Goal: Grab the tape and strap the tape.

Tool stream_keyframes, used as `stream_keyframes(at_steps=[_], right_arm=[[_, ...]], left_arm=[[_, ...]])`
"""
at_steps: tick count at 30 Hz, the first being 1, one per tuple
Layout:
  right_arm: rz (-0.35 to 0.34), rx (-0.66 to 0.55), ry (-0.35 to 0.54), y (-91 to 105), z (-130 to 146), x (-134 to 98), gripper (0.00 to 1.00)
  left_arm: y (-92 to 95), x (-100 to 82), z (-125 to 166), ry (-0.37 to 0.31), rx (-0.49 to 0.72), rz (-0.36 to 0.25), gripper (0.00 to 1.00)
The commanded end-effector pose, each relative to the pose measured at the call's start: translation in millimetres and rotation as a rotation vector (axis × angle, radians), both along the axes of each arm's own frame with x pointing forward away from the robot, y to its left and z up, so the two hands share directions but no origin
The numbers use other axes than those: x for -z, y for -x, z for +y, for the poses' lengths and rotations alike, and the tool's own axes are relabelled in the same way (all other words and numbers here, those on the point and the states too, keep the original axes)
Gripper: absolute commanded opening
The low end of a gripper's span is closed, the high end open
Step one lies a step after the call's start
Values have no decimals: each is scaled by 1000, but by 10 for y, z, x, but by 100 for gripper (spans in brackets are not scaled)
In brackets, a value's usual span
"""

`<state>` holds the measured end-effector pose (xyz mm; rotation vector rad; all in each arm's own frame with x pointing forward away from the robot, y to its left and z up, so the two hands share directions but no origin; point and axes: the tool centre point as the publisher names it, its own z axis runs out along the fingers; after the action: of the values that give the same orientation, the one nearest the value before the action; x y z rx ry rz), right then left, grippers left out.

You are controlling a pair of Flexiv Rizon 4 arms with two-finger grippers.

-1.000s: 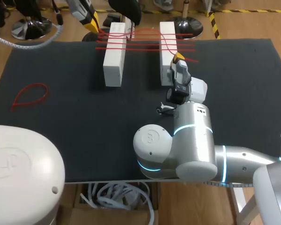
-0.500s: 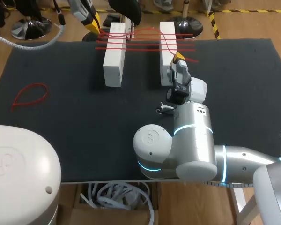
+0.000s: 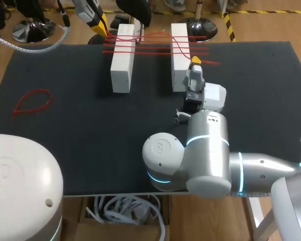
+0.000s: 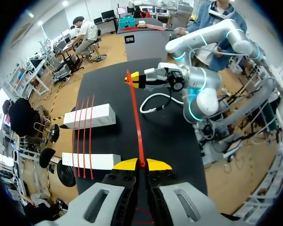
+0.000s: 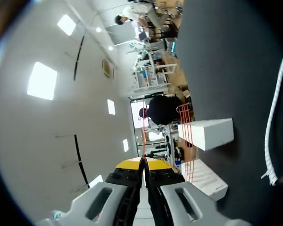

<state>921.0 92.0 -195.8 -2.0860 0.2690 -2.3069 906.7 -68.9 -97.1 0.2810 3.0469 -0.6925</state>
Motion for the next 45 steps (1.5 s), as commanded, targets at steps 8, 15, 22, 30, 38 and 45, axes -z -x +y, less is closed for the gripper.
stream_keyframes(at_steps=[8,15,22,30,38,45], right_arm=[[119,-2,520,146,-256,-324,0],[82,-31,830,71,-238,-509,0],[45,-26,864,72,-222,-542,0],[45,-26,864,72,-222,-542,0],[53,-27,935,44,-173,-630,0],[165,15,1208,-3,-69,-940,0]], left_arm=[[0,-5,1,-3,0,1,0],[0,-5,1,-3,0,1,0],[0,-5,1,-3,0,1,0],[0,-5,1,-3,0,1,0],[0,-5,1,-3,0,1,0],[0,-5,1,-3,0,1,0]])
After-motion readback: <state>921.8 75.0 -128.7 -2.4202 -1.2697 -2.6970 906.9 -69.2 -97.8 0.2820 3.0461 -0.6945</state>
